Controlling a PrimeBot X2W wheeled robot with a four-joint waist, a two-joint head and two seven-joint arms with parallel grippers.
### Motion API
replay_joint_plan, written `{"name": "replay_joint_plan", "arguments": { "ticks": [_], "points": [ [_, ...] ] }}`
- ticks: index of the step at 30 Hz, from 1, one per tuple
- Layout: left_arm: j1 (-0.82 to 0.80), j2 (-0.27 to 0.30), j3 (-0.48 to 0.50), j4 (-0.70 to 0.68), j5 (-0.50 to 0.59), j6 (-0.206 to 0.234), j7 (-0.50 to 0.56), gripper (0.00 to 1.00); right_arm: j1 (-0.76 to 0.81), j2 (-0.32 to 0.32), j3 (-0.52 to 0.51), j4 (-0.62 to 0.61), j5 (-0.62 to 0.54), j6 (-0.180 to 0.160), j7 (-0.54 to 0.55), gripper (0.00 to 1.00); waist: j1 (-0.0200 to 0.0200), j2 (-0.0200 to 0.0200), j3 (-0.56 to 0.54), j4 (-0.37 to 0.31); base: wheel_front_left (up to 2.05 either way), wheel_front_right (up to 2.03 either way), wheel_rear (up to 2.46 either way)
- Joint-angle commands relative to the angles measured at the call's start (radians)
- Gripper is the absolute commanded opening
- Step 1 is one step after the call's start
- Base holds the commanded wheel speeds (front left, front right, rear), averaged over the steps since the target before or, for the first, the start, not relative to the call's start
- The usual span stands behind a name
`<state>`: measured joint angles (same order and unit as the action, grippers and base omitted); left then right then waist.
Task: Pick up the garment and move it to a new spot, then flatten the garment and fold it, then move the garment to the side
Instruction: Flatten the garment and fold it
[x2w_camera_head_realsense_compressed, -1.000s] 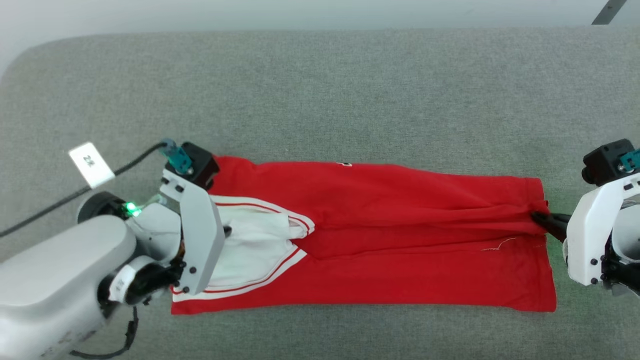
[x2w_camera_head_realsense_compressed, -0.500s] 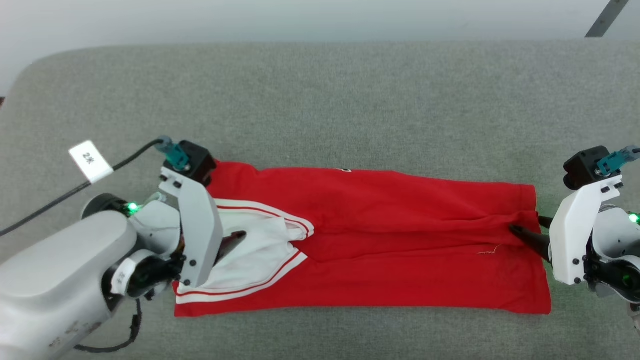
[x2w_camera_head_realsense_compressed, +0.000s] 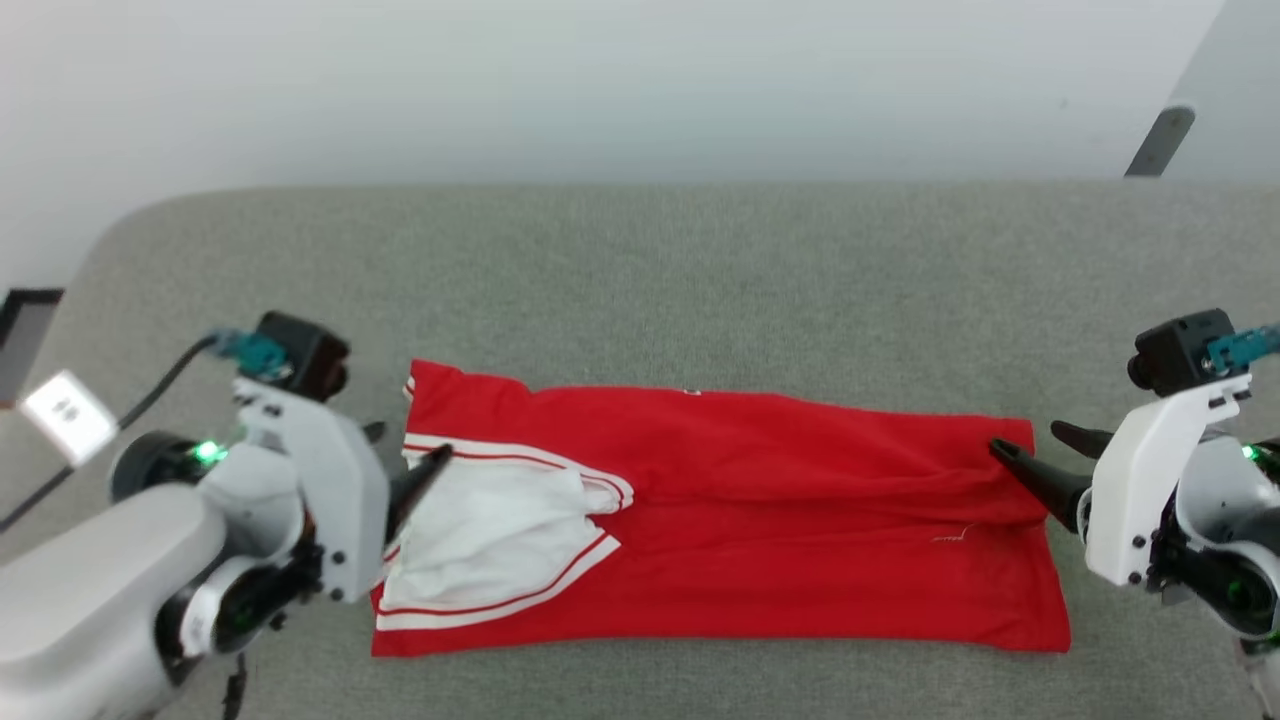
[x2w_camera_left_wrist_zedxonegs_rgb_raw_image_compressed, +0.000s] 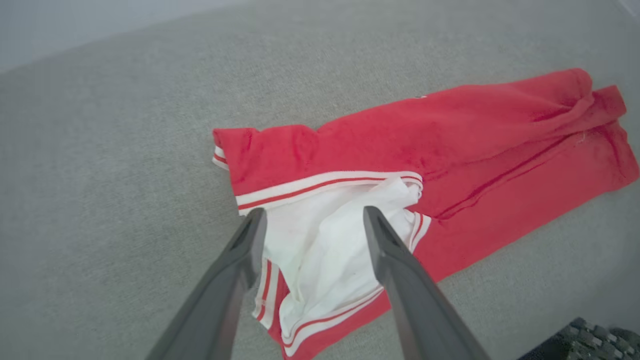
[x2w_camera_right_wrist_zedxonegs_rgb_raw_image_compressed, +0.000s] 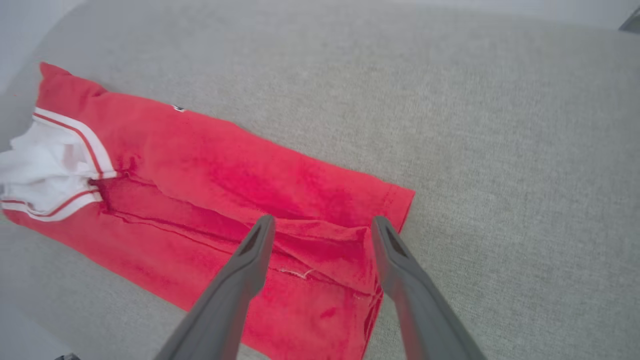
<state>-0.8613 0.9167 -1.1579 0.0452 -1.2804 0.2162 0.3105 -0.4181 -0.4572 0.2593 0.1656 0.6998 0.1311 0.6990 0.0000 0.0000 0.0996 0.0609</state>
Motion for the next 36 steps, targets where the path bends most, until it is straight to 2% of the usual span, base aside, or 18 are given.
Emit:
{"name": "replay_joint_plan", "arguments": {
  "ticks": [1, 13, 17, 20, 24, 27, 31, 32, 36],
  "points": [
    [0.030, 0.016, 0.007, -0.008, 0.013, 0.009, -0.034, 1.00, 0.026, 0.003, -0.006, -0.009, 0.004, -0.001, -0.028, 1.00, 0.0000, 0.0000, -0.049, -0.002, 0.00, 0.00, 0.00],
    [0.238, 0.135, 0.101, -0.106, 0.010, 0.118, -0.424, 1.00, 0.175, 0.010, -0.067, -0.030, 0.002, -0.001, -0.282, 1.00, 0.0000, 0.0000, -0.123, -0.005, 0.00, 0.00, 0.00],
    [0.304, 0.165, 0.139, -0.121, 0.010, 0.159, -0.537, 1.00, 0.202, 0.010, -0.086, 0.004, 0.000, -0.001, -0.317, 1.00, 0.0000, 0.0000, -0.134, 0.003, 0.00, 0.00, 0.00],
    [0.357, 0.164, 0.181, -0.133, 0.033, 0.189, -0.569, 1.00, 0.215, 0.009, -0.103, 0.042, -0.005, -0.001, -0.315, 1.00, 0.0000, 0.0000, -0.139, 0.015, 0.00, 0.00, 0.00],
    [0.449, 0.115, 0.315, -0.142, 0.121, 0.235, -0.575, 1.00, 0.216, 0.006, -0.117, 0.090, -0.005, -0.001, -0.302, 1.00, 0.0000, 0.0000, -0.138, 0.036, 0.00, 0.00, 0.00],
    [0.547, 0.057, 0.441, -0.145, 0.203, 0.241, -0.574, 1.00, 0.207, 0.009, -0.126, 0.133, 0.002, -0.001, -0.278, 1.00, 0.0000, 0.0000, -0.136, 0.055, 0.00, 0.00, 0.00],
    [0.675, -0.023, 0.578, -0.146, 0.310, 0.214, -0.574, 1.00, 0.183, 0.011, -0.135, 0.187, 0.009, -0.001, -0.245, 1.00, 0.0000, 0.0000, -0.132, 0.081, 0.00, 0.00, 0.00],
    [0.675, -0.023, 0.578, -0.146, 0.310, 0.214, -0.574, 1.00, 0.183, 0.011, -0.135, 0.187, 0.009, -0.001, -0.245, 1.00, 0.0000, 0.0000, -0.132, 0.081, 0.00, 0.00, 0.00],
    [0.780, -0.104, 0.698, -0.145, 0.407, 0.182, -0.574, 1.00, 0.161, 0.006, -0.141, 0.247, 0.008, -0.001, -0.212, 1.00, 0.0000, 0.0000, -0.128, 0.106, 0.00, 0.00, 0.00]
  ]
}}
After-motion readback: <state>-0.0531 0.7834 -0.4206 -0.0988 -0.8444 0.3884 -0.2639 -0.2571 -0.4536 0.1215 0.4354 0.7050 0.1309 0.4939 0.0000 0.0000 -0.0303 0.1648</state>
